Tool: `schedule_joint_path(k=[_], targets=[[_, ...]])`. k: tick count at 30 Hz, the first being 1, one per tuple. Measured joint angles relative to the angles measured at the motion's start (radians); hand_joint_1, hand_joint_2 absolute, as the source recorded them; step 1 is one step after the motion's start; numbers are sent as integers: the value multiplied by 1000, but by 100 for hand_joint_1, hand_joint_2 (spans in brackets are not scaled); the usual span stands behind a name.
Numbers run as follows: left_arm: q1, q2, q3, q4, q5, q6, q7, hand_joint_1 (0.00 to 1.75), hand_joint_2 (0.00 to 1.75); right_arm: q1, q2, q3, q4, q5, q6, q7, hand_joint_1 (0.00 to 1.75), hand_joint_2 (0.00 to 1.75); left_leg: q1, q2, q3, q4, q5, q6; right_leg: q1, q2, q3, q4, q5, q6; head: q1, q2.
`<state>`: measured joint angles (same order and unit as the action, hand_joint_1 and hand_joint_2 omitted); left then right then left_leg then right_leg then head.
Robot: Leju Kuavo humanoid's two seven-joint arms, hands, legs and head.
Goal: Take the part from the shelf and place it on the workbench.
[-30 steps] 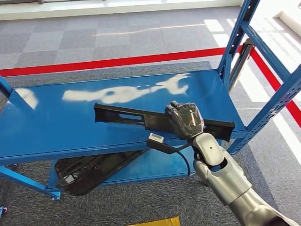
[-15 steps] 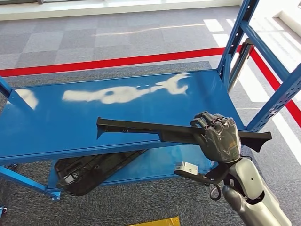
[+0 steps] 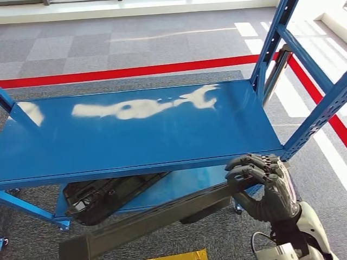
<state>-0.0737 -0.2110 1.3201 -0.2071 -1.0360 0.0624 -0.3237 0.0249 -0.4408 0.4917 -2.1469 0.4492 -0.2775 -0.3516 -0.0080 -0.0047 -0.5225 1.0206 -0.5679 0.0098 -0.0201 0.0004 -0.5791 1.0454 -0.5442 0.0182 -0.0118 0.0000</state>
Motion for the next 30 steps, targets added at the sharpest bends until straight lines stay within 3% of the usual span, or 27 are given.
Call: schedule_joint_path(k=[12, 30], targets=[[-1, 0, 4, 0, -23, -15, -19, 0, 175, 30, 13, 62, -67, -272, 249, -80, 175, 175, 0, 0, 0, 0, 0, 0, 0, 0, 0, 0, 0, 0, 0, 0], [-2, 0, 4, 0, -25, -28, -36, 0, 175, 58, 57, 54, -33, -335, 276, -45, 175, 175, 0, 0, 0, 0, 0, 0, 0, 0, 1, 0, 0, 0, 0, 0]])
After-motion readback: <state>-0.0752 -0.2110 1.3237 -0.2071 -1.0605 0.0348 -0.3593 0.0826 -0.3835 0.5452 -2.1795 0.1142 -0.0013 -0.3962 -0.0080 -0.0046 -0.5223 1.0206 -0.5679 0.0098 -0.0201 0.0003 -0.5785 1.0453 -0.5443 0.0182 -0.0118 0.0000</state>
